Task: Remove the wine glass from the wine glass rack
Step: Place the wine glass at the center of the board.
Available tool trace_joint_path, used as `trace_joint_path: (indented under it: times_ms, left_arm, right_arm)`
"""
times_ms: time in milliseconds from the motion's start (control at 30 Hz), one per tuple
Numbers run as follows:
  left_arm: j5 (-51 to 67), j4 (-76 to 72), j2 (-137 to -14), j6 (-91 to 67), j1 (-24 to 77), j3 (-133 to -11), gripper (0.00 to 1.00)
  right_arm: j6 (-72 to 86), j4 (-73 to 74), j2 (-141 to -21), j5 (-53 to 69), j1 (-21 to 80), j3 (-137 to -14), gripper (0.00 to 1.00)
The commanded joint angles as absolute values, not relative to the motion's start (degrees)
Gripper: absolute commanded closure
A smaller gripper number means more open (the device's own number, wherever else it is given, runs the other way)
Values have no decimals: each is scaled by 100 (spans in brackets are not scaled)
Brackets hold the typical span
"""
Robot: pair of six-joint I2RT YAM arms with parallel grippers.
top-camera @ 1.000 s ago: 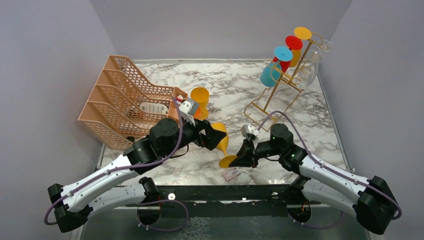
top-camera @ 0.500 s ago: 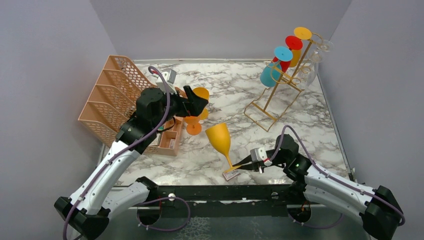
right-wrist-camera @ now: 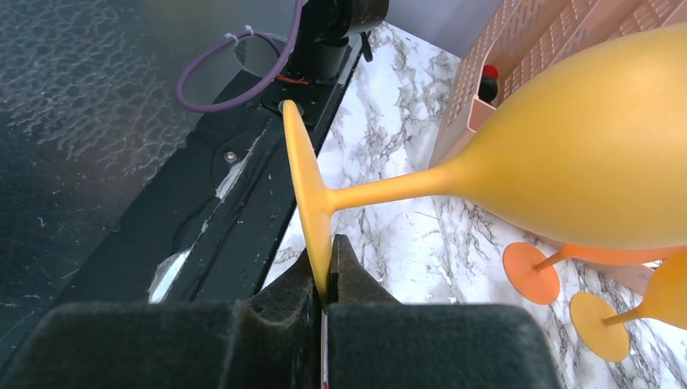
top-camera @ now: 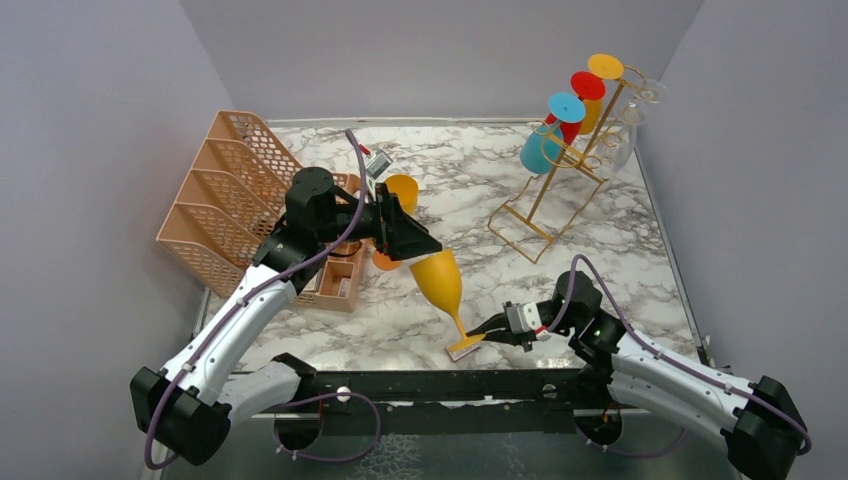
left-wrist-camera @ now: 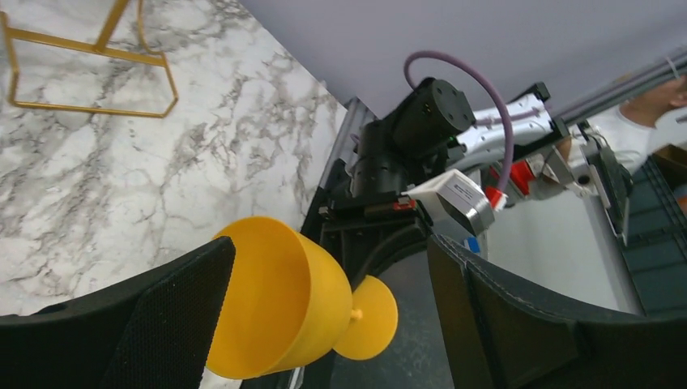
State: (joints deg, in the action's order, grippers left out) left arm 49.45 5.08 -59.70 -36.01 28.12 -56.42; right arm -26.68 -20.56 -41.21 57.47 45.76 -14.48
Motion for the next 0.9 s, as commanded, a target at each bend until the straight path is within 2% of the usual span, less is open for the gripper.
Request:
trace_joint_path:
  times_ms: [0, 233, 467, 667, 867]
  left_arm:
    - [6014, 294, -6046, -3712, 2784, -5614, 10]
    - [6181, 809, -6110, -3397, 2782, -5606, 24]
    - [6307, 996, -6071, -3195, 2794, -5463, 43]
    - [6667, 1007, -5907, -3026, 2834, -5416, 48]
    - [6759, 998, -5778, -2884, 2974, -5355, 62]
  right_arm:
    - [-2778, -2294, -4070, 5941, 4614, -1397, 99]
    - [-2817, -2249, -4069, 5890, 4615, -1407, 99]
    - [-2834, -2232, -4043, 5759, 4614, -1407, 99]
    - [-2839, -2215, -3996, 5587, 4612, -1397, 99]
    - [-2843, -2198, -3998, 5459, 4614, -1397, 99]
